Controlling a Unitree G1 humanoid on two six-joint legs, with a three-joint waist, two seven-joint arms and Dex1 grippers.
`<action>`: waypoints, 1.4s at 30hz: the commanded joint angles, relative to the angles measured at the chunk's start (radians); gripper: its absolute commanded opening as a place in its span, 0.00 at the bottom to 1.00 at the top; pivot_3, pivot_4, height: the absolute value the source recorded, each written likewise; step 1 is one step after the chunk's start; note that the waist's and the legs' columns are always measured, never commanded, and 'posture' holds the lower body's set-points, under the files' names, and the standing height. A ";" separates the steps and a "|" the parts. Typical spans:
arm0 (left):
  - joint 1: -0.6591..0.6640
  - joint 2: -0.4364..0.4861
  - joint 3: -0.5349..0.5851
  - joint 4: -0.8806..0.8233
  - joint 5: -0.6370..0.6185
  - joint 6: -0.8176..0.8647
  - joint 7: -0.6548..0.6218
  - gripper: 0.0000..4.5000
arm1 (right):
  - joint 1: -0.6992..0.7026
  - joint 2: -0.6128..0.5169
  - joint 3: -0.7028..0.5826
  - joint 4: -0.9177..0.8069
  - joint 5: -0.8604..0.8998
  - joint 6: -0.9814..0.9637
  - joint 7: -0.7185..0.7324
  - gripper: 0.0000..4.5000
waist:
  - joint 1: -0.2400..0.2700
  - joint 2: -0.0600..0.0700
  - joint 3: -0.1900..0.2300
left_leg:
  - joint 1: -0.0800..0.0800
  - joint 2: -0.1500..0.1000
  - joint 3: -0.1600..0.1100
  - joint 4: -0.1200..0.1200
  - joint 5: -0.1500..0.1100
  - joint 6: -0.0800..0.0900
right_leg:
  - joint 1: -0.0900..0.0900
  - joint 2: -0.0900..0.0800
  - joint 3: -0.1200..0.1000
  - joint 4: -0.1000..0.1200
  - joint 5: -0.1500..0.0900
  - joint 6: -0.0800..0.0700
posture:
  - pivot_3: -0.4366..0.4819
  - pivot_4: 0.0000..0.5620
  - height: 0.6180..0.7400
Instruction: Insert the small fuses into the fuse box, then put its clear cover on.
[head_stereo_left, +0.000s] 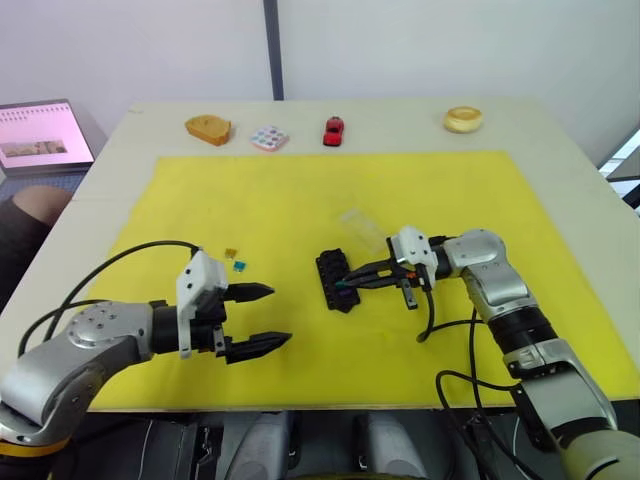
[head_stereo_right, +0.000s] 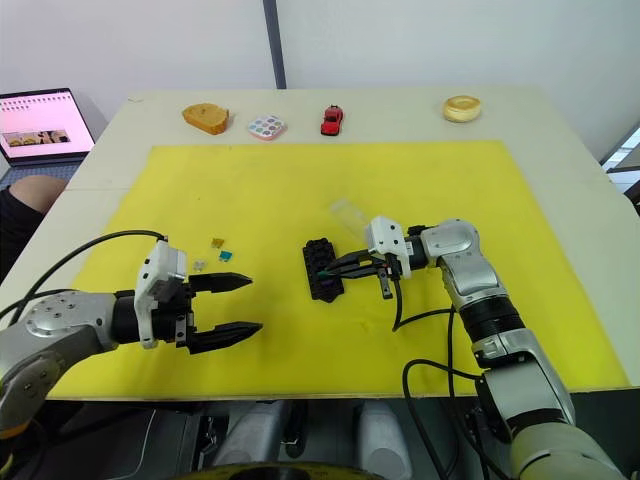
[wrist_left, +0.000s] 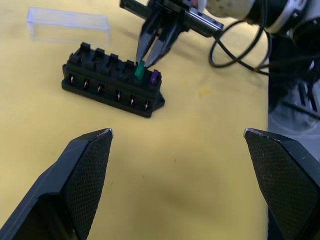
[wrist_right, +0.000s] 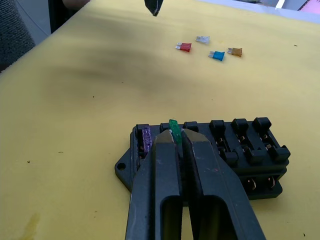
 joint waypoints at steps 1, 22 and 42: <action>-0.015 -0.013 0.002 -0.025 -0.012 0.007 0.021 0.98 | 0.010 0.001 0.015 0.027 -0.034 -0.001 0.008 0.00 | 0.000 0.000 0.000 | 0.000 0.000 0.000 0.000 0.000 0.000 | 0.000 0.000 0.000 0.000 0.000 0.000 | 0.48 0.27 1.00; -0.020 -0.014 -0.001 0.017 0.046 -0.021 -0.017 0.99 | 0.012 -0.046 -0.054 -0.141 0.036 0.171 -0.012 0.33 | 0.002 0.000 0.000 | -0.001 0.000 0.000 -0.001 0.000 0.000 | -0.002 0.000 0.000 0.000 0.000 0.000 | 0.48 0.27 1.00; -0.055 -0.108 -0.030 0.054 0.013 0.021 0.029 0.99 | 0.109 -0.181 -0.121 -0.434 0.106 0.501 -0.126 0.33 | 0.007 0.000 0.001 | -0.002 0.000 0.000 -0.001 0.000 0.000 | -0.002 -0.001 0.000 0.000 0.000 0.000 | 0.48 0.27 1.00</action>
